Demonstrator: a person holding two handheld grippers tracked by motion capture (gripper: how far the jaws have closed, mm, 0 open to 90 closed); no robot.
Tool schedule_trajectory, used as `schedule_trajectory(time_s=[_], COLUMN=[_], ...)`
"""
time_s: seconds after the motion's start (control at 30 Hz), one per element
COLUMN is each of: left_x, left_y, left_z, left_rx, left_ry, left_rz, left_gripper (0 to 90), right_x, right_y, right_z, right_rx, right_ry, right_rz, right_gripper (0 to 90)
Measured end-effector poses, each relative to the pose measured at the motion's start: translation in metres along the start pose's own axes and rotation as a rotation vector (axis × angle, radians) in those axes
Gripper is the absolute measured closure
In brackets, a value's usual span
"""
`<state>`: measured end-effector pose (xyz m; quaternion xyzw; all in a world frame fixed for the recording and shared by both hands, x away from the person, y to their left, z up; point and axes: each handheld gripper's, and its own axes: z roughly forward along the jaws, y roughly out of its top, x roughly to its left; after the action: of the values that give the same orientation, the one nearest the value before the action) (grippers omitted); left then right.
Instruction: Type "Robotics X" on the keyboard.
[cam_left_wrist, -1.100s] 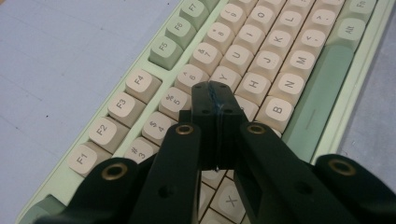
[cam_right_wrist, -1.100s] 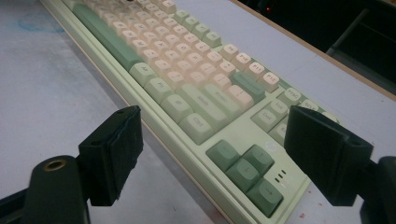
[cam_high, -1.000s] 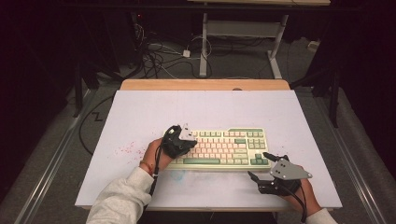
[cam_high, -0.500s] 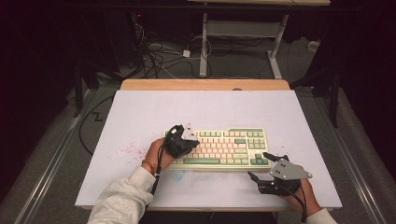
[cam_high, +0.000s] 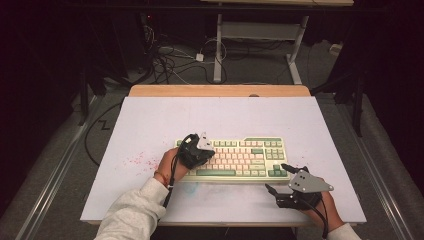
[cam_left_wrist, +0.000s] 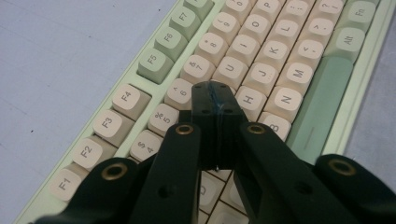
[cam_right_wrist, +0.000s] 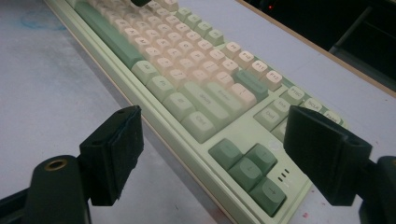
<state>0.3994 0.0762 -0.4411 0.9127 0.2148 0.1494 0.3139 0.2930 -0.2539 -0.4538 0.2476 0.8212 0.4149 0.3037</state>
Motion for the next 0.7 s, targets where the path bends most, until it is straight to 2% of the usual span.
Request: schedule_trajectory(time_s=[0.23, 0.7], left_x=[-0.0002, 0.0031], left_y=[0.0009, 0.0001], left_z=[0.0058, 0.0074], left_rx=[0.016, 0.01], left_ry=[0.0, 0.015], left_rz=[0.002, -0.008], left_gripper=[87.1, 87.0], right_x=[0.0007, 0.0011], right_y=[0.0, -0.0001], right_z=[0.0004, 0.0008], right_rx=[0.002, 0.004], right_ry=[0.003, 0.007], right_rz=[-0.005, -0.005], right_gripper=[20.8, 21.1])
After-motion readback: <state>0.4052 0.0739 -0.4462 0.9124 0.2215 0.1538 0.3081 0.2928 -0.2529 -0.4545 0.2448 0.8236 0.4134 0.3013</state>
